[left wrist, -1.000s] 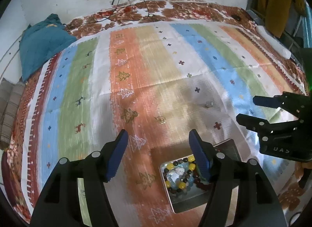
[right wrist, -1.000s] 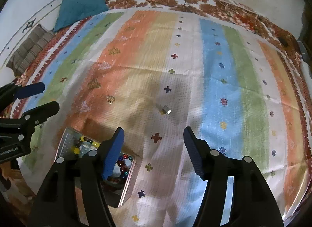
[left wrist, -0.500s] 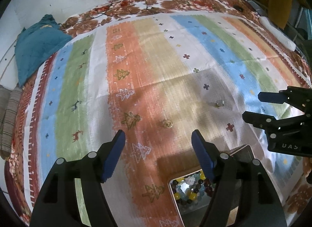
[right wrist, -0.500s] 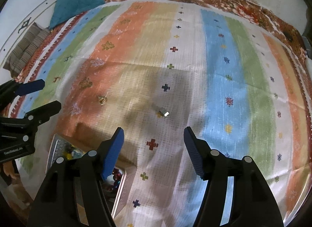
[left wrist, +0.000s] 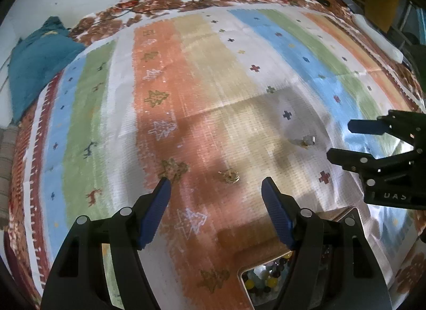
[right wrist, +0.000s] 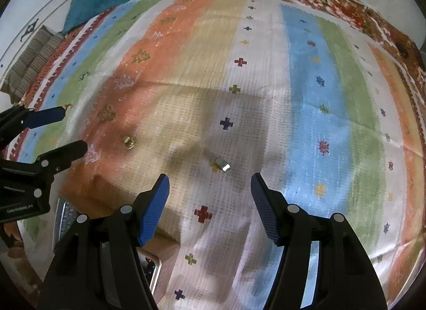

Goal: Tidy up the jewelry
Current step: 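Move both tools toward the two small metal charms on the cloth, then grasp the gold ring charm with the left tool while the right tool grasps the silver cube charm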

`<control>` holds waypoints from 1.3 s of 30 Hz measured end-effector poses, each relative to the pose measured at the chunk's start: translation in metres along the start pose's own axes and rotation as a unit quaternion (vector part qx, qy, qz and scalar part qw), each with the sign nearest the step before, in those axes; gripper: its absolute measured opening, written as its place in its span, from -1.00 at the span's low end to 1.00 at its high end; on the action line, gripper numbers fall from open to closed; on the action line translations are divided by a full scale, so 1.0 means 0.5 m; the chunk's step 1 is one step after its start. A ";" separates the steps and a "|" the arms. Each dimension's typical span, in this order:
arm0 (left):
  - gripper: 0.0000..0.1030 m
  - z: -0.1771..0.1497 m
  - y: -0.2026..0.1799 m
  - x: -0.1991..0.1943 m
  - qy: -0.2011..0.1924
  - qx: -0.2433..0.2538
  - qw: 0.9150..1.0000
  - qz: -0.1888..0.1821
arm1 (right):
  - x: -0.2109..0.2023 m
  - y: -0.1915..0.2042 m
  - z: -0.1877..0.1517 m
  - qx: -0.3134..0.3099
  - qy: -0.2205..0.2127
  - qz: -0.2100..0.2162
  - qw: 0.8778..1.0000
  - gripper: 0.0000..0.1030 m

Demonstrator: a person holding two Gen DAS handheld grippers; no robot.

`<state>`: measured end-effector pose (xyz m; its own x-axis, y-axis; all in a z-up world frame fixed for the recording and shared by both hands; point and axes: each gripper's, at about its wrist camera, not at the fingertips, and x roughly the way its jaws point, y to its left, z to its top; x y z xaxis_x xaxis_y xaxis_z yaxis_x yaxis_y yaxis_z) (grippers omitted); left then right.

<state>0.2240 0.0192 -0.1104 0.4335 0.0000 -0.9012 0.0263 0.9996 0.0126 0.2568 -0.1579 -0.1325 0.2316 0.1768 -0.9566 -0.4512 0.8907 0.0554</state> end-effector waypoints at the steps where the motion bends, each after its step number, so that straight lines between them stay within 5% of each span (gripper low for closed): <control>1: 0.36 0.002 -0.002 0.005 0.001 0.004 1.000 -0.001 | 0.005 -0.002 0.002 0.000 0.003 0.001 1.000 0.23; 39: 0.10 0.032 0.002 0.163 0.104 0.009 0.994 -0.021 | 0.131 -0.014 0.034 -0.023 0.070 -0.019 0.997 0.11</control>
<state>0.2735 0.0195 -0.1768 0.2366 -0.0343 -0.9710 0.0568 0.9982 -0.0214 0.2895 -0.1454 -0.1909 0.1277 0.0809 -0.9885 -0.4851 0.8744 0.0089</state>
